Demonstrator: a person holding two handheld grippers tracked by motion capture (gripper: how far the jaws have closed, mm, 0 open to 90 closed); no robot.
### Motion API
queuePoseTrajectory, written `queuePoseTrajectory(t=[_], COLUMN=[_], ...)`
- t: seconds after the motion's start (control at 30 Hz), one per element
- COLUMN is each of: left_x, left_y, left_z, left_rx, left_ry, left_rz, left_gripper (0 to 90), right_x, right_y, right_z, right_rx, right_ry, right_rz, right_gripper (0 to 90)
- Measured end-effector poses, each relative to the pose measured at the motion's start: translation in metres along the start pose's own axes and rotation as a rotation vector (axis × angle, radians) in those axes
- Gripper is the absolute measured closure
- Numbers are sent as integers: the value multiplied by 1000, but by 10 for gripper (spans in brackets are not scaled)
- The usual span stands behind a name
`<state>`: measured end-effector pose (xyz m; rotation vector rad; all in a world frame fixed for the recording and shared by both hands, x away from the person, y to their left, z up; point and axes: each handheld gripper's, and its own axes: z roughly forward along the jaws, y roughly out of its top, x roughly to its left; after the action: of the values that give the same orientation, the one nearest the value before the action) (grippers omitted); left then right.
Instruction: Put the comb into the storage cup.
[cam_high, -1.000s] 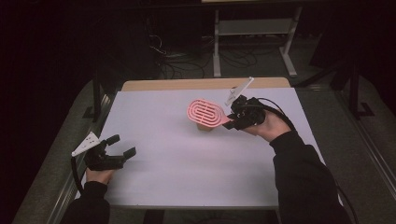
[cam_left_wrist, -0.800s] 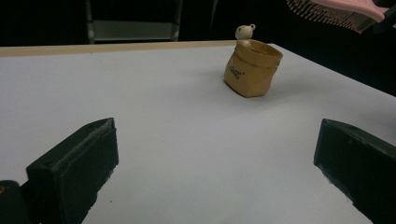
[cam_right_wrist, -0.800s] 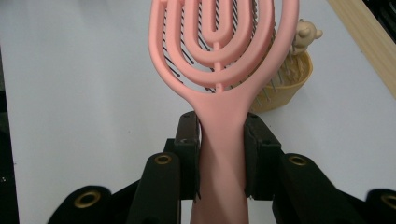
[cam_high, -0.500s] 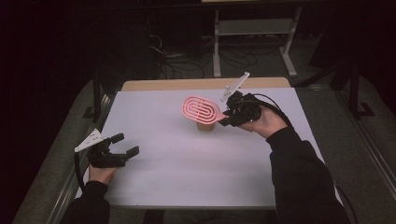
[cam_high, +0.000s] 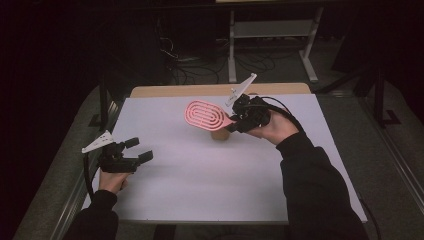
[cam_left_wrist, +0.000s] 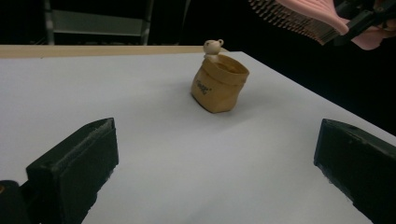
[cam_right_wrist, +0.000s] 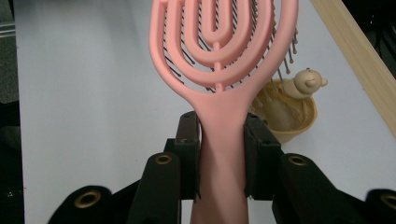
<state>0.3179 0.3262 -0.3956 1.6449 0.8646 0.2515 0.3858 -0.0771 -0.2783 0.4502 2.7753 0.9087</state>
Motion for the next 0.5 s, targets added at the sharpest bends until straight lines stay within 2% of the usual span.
queuePoseTrajectory(t=[0.27,0.37,0.5], left_x=[-12,-15,-22], left_y=[14,21,32], left_z=[13,18,29], left_rx=[8,-12,-2], left_ry=[-33,-69,-99], left_rz=[7,-11,3], left_gripper=[0,0,0], right_x=[1,2,3], right_y=[7,10,13], right_z=[-2,-4,-4], right_rx=[-16,-23,-29], right_ry=[-3,-5,-6], right_rz=[-12,-15,-20], right_gripper=[697,697,697])
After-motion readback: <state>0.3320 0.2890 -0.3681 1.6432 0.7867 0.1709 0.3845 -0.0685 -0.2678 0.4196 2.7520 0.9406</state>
